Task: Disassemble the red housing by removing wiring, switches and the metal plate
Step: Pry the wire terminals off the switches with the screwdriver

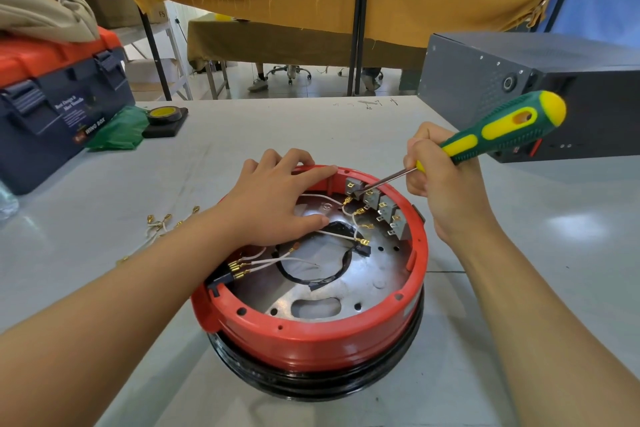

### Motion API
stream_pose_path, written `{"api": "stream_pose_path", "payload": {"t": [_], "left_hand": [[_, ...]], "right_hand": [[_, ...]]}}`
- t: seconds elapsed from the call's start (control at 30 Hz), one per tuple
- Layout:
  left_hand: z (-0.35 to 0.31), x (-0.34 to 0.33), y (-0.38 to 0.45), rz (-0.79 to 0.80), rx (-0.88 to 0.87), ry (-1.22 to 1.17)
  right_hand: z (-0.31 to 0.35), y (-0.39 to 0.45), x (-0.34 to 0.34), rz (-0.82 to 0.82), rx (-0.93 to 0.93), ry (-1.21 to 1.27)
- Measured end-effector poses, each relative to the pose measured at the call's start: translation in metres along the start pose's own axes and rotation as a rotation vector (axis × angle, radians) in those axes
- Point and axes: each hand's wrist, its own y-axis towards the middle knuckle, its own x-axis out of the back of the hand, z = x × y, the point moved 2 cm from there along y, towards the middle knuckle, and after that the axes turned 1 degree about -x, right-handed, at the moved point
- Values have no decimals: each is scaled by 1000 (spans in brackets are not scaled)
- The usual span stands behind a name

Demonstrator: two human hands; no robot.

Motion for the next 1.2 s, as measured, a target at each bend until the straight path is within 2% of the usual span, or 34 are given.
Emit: {"api": "stream_pose_path", "payload": {"t": [0.33,0.5,0.8,1.03,1.2], "left_hand": [[0,1,0,5,-15,-13],[0,2,0,10,-19,-10],[-2,3,-2,7,-6,-41],[-3,16,-4,-86,38,-234],[8,23,-12,-67,101,-256]], "right_hand": [[-2,-3,-8,-96,-101,108],[-3,-5,-10,-112,-84,2],[5,-3,4,-219,-56,273],[4,-6,1,-192,-45,315],[3,-8,-5,-83,-20,109]]}}
